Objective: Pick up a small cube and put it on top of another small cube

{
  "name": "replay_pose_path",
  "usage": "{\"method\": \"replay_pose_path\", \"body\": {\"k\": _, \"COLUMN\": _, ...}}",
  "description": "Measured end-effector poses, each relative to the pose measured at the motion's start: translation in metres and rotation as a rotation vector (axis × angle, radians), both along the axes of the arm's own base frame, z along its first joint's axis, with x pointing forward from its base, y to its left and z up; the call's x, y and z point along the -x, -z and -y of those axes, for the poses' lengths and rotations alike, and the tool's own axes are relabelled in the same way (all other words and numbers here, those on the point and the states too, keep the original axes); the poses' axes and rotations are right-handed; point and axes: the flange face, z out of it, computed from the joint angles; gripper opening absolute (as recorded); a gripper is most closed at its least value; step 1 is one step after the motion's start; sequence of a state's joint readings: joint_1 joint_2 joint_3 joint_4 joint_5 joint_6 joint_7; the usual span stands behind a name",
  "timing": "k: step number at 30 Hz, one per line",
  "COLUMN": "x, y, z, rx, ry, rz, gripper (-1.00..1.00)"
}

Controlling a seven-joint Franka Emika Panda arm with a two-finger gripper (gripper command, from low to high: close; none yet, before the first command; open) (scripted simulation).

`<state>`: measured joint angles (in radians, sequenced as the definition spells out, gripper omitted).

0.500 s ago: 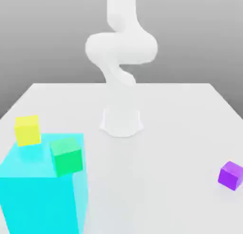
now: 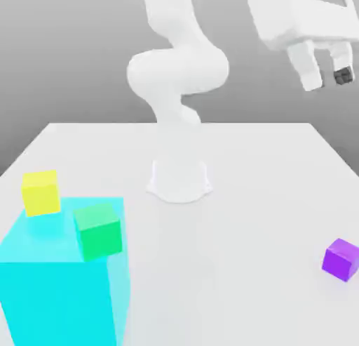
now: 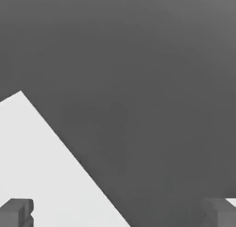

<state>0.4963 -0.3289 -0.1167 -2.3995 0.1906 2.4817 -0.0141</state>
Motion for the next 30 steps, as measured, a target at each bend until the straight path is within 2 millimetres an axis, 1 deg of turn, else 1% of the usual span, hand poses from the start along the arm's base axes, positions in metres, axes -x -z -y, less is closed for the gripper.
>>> {"method": "replay_pose_path", "body": {"k": 3, "x": 0.005, "y": 0.043, "z": -0.034, "rx": 0.056, "ry": -0.17, "rz": -0.026, "gripper": 0.0}}
{"method": "replay_pose_path", "body": {"k": 7, "x": 0.02, "y": 0.099, "z": -0.075, "rx": 0.134, "ry": -0.396, "rz": -0.053, "gripper": 0.0}}
{"method": "replay_pose_path", "body": {"k": 10, "x": 0.041, "y": 0.14, "z": -0.107, "rx": 0.195, "ry": -0.58, "rz": -0.066, "gripper": 0.0}}
{"method": "replay_pose_path", "body": {"k": 14, "x": 0.071, "y": 0.193, "z": -0.137, "rx": 0.282, "ry": -0.812, "rz": -0.08, "gripper": 0.0}}
{"method": "replay_pose_path", "body": {"k": 17, "x": 0.092, "y": 0.23, "z": -0.149, "rx": 0.349, "ry": -0.973, "rz": -0.087, "gripper": 0.0}}
{"method": "replay_pose_path", "body": {"k": 21, "x": 0.121, "y": 0.275, "z": -0.159, "rx": 0.444, "ry": -1.191, "rz": -0.091, "gripper": 0.0}}
{"method": "replay_pose_path", "body": {"k": 23, "x": 0.126, "y": 0.297, "z": -0.162, "rx": 0.463, "ry": -1.232, "rz": -0.089, "gripper": 0.0}}
{"method": "replay_pose_path", "body": {"k": 26, "x": 0.127, "y": 0.333, "z": -0.163, "rx": 0.468, "ry": -1.244, "rz": -0.089, "gripper": 0.0}}
{"method": "replay_pose_path", "body": {"k": 27, "x": 0.128, "y": 0.344, "z": -0.162, "rx": 0.467, "ry": -1.244, "rz": -0.091, "gripper": -1.0}}
{"method": "replay_pose_path", "body": {"k": 30, "x": 0.128, "y": 0.344, "z": -0.162, "rx": 0.467, "ry": -1.244, "rz": -0.092, "gripper": -1.0}}
